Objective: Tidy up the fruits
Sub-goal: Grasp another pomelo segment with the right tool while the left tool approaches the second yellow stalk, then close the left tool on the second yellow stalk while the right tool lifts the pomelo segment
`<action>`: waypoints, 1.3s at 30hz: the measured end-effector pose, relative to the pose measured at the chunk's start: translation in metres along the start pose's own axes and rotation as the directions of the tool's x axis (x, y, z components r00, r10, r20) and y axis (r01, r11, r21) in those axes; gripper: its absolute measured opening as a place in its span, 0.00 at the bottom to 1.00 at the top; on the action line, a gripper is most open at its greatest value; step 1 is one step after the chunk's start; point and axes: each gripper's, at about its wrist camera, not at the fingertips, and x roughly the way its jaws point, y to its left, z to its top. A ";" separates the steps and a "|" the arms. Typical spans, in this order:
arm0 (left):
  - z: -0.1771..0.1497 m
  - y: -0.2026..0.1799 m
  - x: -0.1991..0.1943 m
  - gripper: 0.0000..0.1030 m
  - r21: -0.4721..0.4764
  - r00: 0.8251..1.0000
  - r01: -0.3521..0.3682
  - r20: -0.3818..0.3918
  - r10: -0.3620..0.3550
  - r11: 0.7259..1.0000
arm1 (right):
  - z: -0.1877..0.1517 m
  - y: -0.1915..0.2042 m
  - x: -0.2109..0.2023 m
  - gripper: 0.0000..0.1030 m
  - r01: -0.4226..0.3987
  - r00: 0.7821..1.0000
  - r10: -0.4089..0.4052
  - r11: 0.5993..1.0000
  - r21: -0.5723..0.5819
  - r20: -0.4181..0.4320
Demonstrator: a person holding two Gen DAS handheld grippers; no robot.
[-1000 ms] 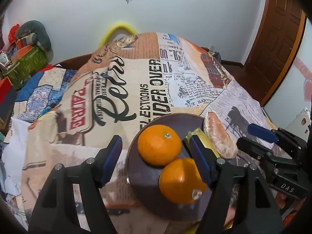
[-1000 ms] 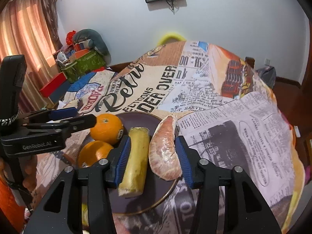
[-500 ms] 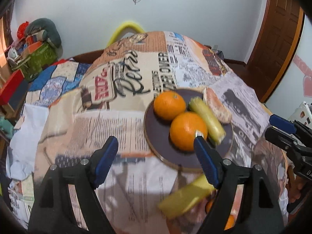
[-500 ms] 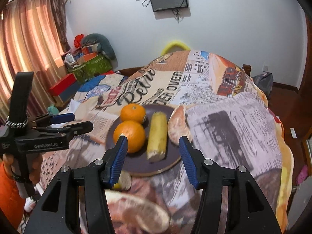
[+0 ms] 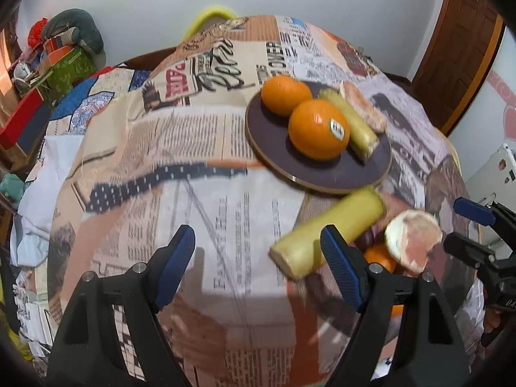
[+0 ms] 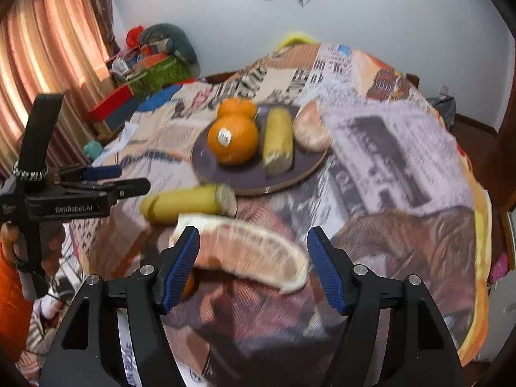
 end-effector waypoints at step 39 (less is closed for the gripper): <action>-0.028 -0.026 0.020 0.58 0.060 0.995 0.094 0.022 -0.096 0.994 | -0.004 0.015 0.027 0.70 0.021 0.998 -0.031 0.989 -0.147 -0.063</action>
